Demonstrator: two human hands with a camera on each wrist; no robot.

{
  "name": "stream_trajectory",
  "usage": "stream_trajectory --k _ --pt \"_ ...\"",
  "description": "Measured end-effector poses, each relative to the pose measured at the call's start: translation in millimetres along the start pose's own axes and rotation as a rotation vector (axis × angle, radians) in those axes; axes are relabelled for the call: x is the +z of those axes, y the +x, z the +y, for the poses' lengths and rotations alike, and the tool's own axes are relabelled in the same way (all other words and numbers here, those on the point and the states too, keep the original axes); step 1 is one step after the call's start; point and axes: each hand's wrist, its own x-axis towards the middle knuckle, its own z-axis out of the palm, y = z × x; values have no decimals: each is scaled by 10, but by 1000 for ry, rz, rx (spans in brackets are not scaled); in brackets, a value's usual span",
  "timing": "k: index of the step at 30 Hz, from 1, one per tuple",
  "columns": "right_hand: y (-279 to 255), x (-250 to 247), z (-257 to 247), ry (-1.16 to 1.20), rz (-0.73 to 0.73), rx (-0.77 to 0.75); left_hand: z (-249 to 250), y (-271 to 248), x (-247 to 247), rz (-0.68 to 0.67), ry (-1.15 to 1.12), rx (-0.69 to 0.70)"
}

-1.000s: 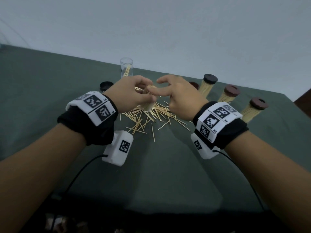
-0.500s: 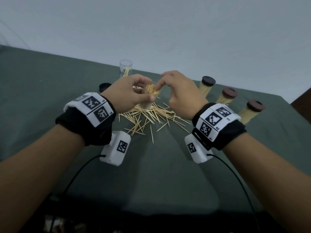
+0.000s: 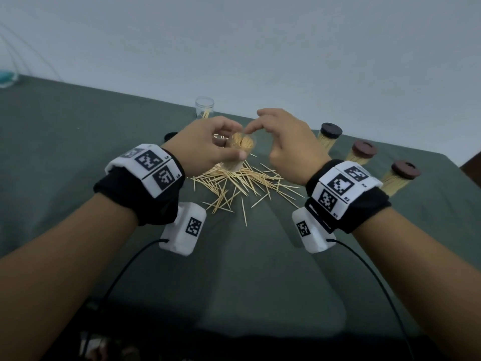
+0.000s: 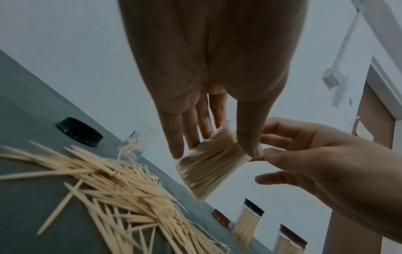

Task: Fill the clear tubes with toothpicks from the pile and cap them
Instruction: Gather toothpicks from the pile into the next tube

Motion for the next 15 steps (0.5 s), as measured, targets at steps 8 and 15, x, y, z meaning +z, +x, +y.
stream_trajectory --k 8,15 --pt "272 8 -188 88 50 -49 96 -21 -293 99 -10 18" --pt "776 305 -341 251 -26 131 -229 -7 -782 278 97 -122"
